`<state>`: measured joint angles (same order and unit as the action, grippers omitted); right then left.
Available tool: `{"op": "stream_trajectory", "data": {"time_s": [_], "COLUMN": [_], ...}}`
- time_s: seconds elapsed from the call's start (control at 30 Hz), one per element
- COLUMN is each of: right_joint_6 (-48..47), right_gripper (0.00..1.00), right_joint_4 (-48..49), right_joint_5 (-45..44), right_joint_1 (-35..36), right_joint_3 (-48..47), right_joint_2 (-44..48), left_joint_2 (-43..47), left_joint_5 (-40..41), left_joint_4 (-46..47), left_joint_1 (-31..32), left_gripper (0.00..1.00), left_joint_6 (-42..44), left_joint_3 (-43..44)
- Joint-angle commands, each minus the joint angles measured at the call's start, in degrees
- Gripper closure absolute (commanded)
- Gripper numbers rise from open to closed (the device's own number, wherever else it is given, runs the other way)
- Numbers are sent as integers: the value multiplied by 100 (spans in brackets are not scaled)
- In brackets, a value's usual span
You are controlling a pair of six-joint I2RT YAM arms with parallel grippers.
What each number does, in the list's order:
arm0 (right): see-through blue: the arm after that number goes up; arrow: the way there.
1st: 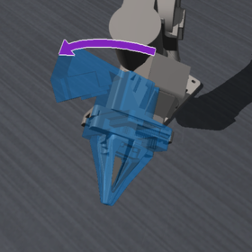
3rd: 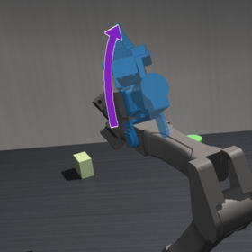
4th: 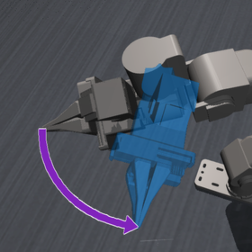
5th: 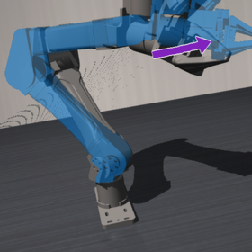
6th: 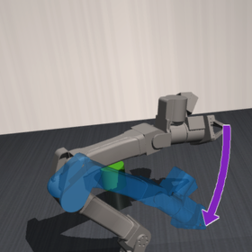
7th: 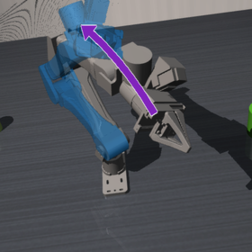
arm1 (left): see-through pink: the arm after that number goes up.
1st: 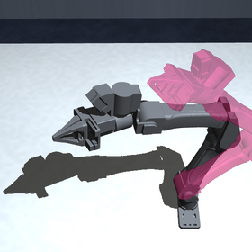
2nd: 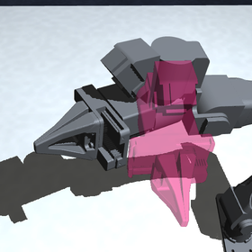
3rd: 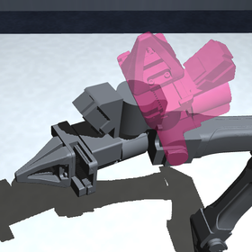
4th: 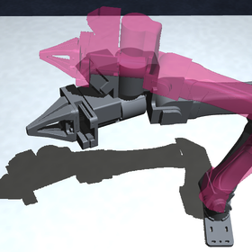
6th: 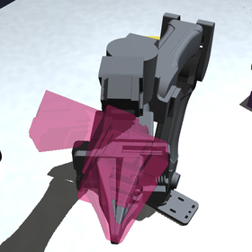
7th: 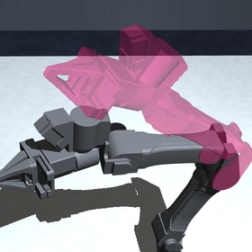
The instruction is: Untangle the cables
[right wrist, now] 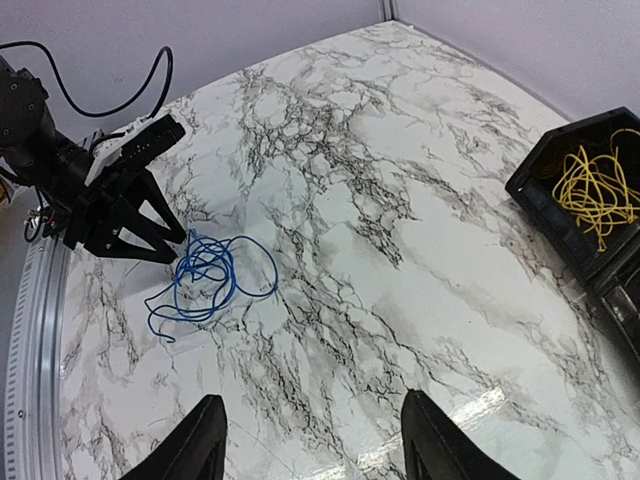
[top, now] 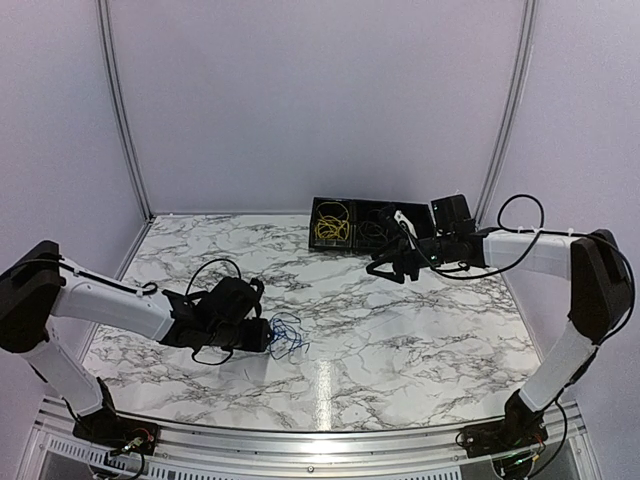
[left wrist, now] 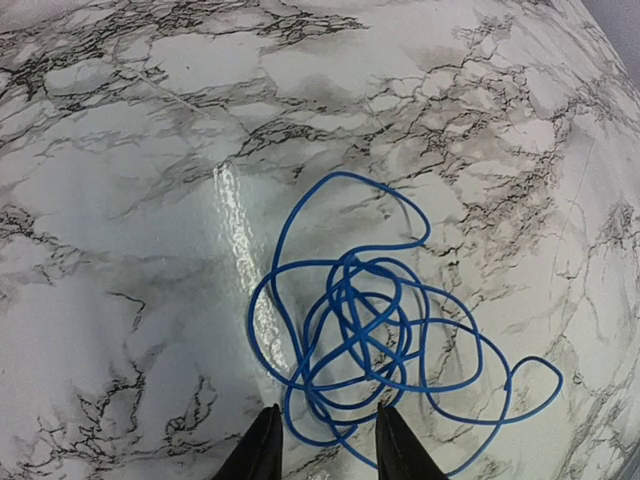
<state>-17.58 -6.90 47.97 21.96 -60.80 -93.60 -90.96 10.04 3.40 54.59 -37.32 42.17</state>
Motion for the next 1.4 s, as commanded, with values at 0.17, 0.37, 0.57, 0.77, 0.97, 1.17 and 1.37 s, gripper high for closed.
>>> {"op": "stream_trajectory", "data": {"time_s": [0.17,0.37,0.57,0.77,0.97,1.17,1.37], "right_joint_6": [-87,-95,-10,-78,-261,-292,-325], "right_gripper": [41,42,44,39,33,37,50], "right_joint_4": [417,393,342,-170,-798,-998,-944], "right_joint_5": [193,191,279,463,590,299,-18], "right_joint_1": [26,28,88,727,1629,2104,2239], "right_joint_3": [78,44,-64,-658,-1457,-1848,-1836], "right_joint_2": [148,171,216,115,-210,-539,-656], "left_joint_2": [-585,-573,157,1008,1226,1266,1372], "left_joint_5": [56,62,-330,-682,-832,-917,-938], "left_joint_4": [167,153,190,150,54,77,139], "left_joint_1": [-114,-133,-17,242,288,349,360], "left_gripper": [81,100,100,100,100,100,100], "left_joint_6": [89,384,1155,1874,1898,1853,1807], "left_joint_3": [478,642,617,724,903,976,927]}}
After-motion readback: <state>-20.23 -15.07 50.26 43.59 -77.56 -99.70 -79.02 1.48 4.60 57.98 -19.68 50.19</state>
